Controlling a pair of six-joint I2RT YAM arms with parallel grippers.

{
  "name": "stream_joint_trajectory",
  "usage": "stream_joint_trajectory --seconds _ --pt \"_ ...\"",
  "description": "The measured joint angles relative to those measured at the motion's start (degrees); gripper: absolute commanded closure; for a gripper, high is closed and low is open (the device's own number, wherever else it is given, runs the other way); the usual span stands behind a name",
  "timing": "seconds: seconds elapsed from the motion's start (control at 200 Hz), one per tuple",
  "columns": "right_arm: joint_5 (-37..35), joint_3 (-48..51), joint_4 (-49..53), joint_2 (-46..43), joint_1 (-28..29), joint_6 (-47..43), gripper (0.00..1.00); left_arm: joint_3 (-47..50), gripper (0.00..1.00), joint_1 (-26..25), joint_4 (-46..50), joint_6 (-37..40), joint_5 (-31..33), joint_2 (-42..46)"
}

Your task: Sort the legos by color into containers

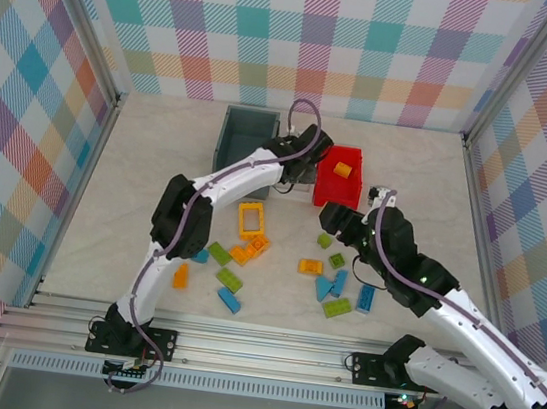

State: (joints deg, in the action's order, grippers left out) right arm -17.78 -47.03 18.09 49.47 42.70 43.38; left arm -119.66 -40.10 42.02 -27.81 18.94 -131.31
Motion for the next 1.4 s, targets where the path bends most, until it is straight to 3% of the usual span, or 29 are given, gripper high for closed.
stream_joint_trajectory --seconds 0.15,0.24,0.315,0.695,0.93,1.17,1.4 --pt "0.5 0.9 0.0 -0.6 -0.1 0.6 0.27 -2.6 0.65 1.5 1.7 0.4 -1.1 -4.0" --pt "0.8 1.7 0.1 -0.5 -0.3 0.9 0.27 -4.5 0.51 2.0 2.4 0.5 -2.2 -5.9" --pt "1.1 2.3 0.2 -0.5 -0.3 1.0 0.27 -4.8 0.45 2.2 3.0 0.5 -2.6 -6.2" --pt "0.9 2.4 4.9 -0.5 -0.4 0.7 0.28 -3.4 0.43 1.7 3.8 0.2 -3.5 -0.7" --pt "1.6 -2.9 11.6 5.5 -0.3 -2.5 0.42 4.8 0.51 -0.5 1.0 -2.3 -3.4 16.3" --pt "6.9 -16.2 11.8 28.9 3.5 -9.2 0.5 30.1 0.52 -1.4 -4.0 -7.0 -2.7 44.1" --pt "11.0 -26.8 10.4 50.6 4.7 -11.8 0.53 53.3 0.45 -1.4 -4.6 -9.9 -2.4 68.4"
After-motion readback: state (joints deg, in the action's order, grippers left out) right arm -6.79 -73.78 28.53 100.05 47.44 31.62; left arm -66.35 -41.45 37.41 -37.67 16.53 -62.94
